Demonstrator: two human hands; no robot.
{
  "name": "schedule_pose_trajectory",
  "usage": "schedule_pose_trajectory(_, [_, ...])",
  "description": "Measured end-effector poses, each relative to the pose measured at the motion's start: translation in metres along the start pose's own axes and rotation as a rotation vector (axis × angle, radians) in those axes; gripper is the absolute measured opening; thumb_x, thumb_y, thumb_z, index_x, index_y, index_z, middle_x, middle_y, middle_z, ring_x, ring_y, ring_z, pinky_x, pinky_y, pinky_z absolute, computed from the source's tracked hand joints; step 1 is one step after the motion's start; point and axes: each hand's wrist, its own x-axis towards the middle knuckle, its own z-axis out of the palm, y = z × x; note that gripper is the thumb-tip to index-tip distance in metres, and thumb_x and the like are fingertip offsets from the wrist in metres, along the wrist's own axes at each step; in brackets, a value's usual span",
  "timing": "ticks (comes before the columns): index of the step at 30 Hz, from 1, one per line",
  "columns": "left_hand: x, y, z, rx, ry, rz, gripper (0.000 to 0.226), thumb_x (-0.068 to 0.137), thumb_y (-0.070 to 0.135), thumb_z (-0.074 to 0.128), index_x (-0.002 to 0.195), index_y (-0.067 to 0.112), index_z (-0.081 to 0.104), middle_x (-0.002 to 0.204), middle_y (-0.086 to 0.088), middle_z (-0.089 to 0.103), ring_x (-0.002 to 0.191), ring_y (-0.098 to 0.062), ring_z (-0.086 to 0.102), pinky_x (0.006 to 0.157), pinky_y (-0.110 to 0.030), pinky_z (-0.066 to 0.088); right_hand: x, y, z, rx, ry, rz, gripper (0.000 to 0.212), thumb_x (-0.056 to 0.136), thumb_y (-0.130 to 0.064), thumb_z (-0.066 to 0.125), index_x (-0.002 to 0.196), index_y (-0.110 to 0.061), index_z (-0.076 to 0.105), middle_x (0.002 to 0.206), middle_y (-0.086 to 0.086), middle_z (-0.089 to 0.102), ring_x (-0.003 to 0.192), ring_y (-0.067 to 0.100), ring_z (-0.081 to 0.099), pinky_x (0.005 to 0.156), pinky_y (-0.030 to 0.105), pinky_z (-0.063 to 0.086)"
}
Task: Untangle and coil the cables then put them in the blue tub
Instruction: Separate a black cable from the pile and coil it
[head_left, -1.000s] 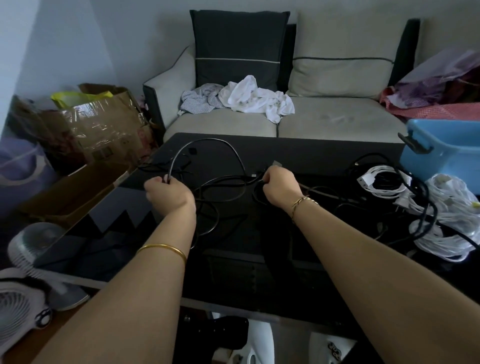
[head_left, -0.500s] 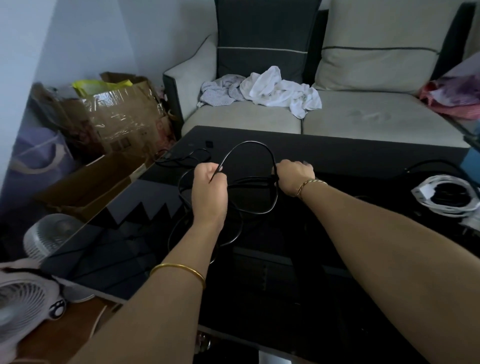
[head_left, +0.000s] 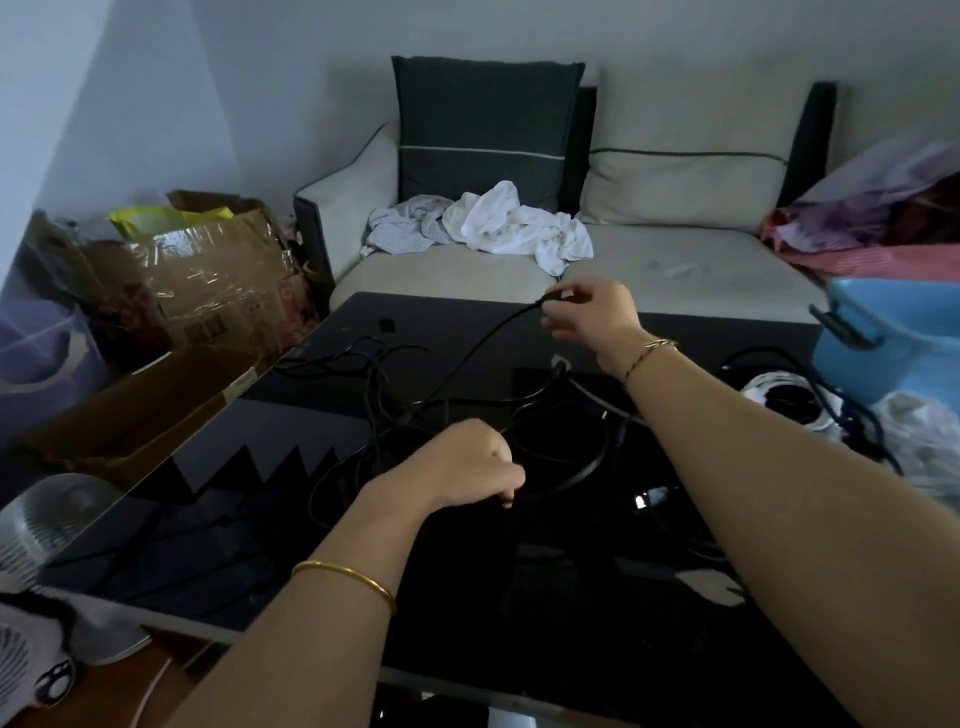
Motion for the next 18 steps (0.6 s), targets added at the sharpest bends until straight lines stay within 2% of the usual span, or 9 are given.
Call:
schedule_pose_trajectory(2, [0.002, 0.018, -0.002, 0.142, 0.086, 0.067, 0.021, 0.081, 0.022, 0.061, 0.065, 0.013, 0.069, 0.065, 0.009, 0.064, 0.059, -0.004, 0.059, 0.059, -0.026, 0.05, -0.015, -0.021, -0.017, 0.136, -0.072, 0.001, 0.01, 0.086, -0.002, 0.065, 0.092, -0.009, 0.061, 0.083, 0.007, 0.063, 0.073, 0.018, 0.067, 0.071, 0.03, 0.058])
schedule_pose_trajectory(3, [0.002, 0.028, -0.004, 0.154, 0.219, 0.089, 0.021, 0.081, 0.026, 0.059, 0.068, 0.014, 0.069, 0.069, 0.006, 0.066, 0.066, -0.013, 0.062, 0.063, -0.032, 0.052, -0.023, -0.03, -0.024, 0.192, -0.111, -0.008, 0.009, 0.088, -0.002, 0.062, 0.091, -0.01, 0.06, 0.084, 0.006, 0.063, 0.076, 0.02, 0.068, 0.076, 0.034, 0.058])
schedule_pose_trajectory(5, [0.001, 0.05, -0.013, 0.058, 0.649, 0.171, 0.028, 0.082, 0.032, 0.053, 0.07, 0.01, 0.067, 0.069, -0.002, 0.064, 0.068, -0.022, 0.059, 0.064, -0.036, 0.049, -0.044, -0.043, -0.035, 0.303, -0.171, -0.028, 0.006, 0.093, -0.005, 0.057, 0.092, -0.011, 0.057, 0.085, 0.005, 0.062, 0.079, 0.021, 0.068, 0.081, 0.039, 0.056])
schedule_pose_trajectory(7, [-0.003, 0.07, -0.024, -0.07, 0.974, 0.309, 0.022, 0.089, 0.022, 0.054, 0.081, 0.008, 0.068, 0.08, -0.002, 0.066, 0.074, -0.016, 0.058, 0.069, -0.026, 0.047, -0.063, -0.052, -0.044, 0.364, -0.194, -0.062, 0.005, 0.096, -0.009, 0.053, 0.094, -0.013, 0.056, 0.09, 0.005, 0.064, 0.083, 0.02, 0.067, 0.081, 0.039, 0.054])
schedule_pose_trajectory(8, [-0.006, 0.08, -0.028, -0.114, 1.016, 0.363, 0.018, 0.092, 0.016, 0.054, 0.092, 0.007, 0.069, 0.091, 0.0, 0.067, 0.082, -0.01, 0.057, 0.072, -0.015, 0.044, -0.072, -0.057, -0.049, 0.375, -0.2, -0.086, 0.006, 0.097, -0.011, 0.051, 0.096, -0.014, 0.056, 0.091, 0.004, 0.065, 0.085, 0.019, 0.066, 0.08, 0.038, 0.053])
schedule_pose_trajectory(10, [-0.009, 0.093, -0.028, -0.174, 0.917, 0.398, 0.026, 0.097, 0.013, 0.049, 0.118, 0.008, 0.064, 0.11, 0.003, 0.063, 0.095, -0.002, 0.054, 0.079, -0.005, 0.037, -0.09, -0.064, -0.059, 0.403, -0.214, -0.145, 0.011, 0.097, -0.011, 0.049, 0.099, -0.017, 0.059, 0.092, 0.003, 0.067, 0.084, 0.017, 0.064, 0.078, 0.034, 0.05])
schedule_pose_trajectory(12, [-0.009, 0.101, -0.022, -0.25, 0.741, 0.371, 0.029, 0.101, 0.018, 0.043, 0.124, 0.013, 0.059, 0.107, 0.007, 0.062, 0.091, 0.004, 0.055, 0.076, -0.005, 0.037, -0.101, -0.072, -0.066, 0.455, -0.214, -0.197, 0.016, 0.098, -0.009, 0.046, 0.102, -0.017, 0.06, 0.092, 0.004, 0.067, 0.083, 0.016, 0.063, 0.074, 0.03, 0.05])
schedule_pose_trajectory(16, [-0.007, 0.116, -0.014, -0.376, 0.638, 0.398, 0.026, 0.101, 0.018, 0.042, 0.097, 0.01, 0.066, 0.083, -0.003, 0.068, 0.081, -0.016, 0.063, 0.075, -0.023, 0.046, -0.113, -0.076, -0.075, 0.601, -0.162, -0.257, 0.02, 0.099, -0.004, 0.043, 0.105, -0.014, 0.059, 0.091, 0.007, 0.066, 0.074, 0.017, 0.062, 0.067, 0.027, 0.051])
schedule_pose_trajectory(18, [-0.005, 0.117, -0.016, -0.443, 0.666, 0.371, 0.025, 0.1, 0.015, 0.045, 0.087, 0.013, 0.066, 0.074, 0.0, 0.067, 0.071, -0.012, 0.063, 0.071, -0.026, 0.05, -0.114, -0.07, -0.073, 0.668, -0.103, -0.202, 0.019, 0.097, -0.003, 0.045, 0.108, -0.014, 0.057, 0.094, 0.01, 0.064, 0.075, 0.018, 0.061, 0.069, 0.029, 0.053])
